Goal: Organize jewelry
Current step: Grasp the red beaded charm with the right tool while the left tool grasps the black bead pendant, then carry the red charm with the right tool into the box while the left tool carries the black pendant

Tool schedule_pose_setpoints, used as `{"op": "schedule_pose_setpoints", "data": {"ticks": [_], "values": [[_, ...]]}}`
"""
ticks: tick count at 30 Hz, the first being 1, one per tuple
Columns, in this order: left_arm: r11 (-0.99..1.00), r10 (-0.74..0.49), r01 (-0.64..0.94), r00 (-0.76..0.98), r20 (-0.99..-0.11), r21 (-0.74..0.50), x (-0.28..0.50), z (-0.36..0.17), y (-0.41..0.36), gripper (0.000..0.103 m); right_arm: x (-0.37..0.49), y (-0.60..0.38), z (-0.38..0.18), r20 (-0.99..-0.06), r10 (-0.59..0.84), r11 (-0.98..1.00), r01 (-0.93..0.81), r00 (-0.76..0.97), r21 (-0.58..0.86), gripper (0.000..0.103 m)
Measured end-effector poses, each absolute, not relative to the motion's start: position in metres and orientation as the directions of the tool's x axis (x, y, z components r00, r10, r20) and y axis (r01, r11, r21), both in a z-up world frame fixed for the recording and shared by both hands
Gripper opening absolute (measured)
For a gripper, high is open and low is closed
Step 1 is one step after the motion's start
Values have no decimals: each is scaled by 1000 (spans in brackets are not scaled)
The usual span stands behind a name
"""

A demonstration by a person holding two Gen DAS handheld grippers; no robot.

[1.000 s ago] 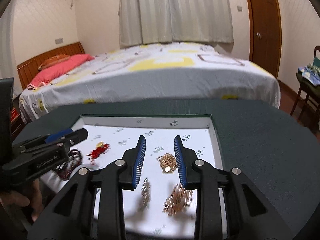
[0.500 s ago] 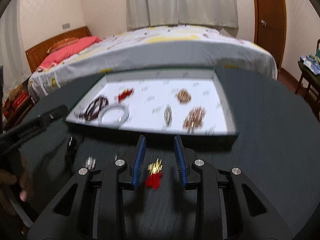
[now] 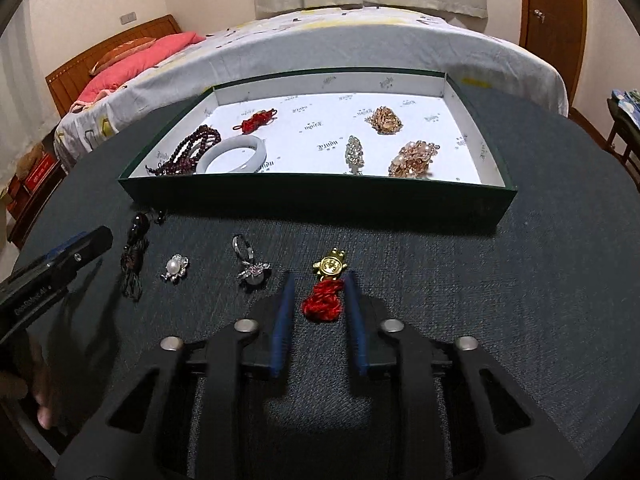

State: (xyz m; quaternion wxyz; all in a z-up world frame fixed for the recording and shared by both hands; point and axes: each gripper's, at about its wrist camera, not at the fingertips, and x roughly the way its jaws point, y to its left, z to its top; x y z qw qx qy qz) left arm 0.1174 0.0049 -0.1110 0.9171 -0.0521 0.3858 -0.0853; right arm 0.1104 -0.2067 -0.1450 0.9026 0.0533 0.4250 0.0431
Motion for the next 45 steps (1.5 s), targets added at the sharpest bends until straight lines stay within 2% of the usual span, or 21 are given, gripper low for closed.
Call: {"op": "schedule_pose_setpoints", "data": {"ticks": [13,21,23,27,37,40,45], "values": [[976,-220,145,636,-739,-165,126,-124,-16,49,102,-217,-137,-741,119,991,-36,661,128,12],[976,-210,97,635,-744,-193,148,-122,-4,49,100,-223,-132,-728,129,989,-33,674,144,12],[977,-207,100,633,-746,-186,150,-123,-4,48,101,-223,-132,-727,131,989,-33,675,147,12],[981,-195,120,631,-751,-154,152,-125,-7,31,101,-223,-131,-726,130,989,-33,675,147,12],[978,-206,145,624,-754,-147,154,-124,-9,30,108,-228,-126,-719,115,990,-23,686,137,12],[979,-204,145,622,-756,-145,156,-125,-9,19,108,-229,-125,-717,111,991,-20,688,134,12],[977,-211,150,621,-755,-150,156,-126,-7,18,108,-229,-125,-717,111,991,-21,688,134,12]]}}
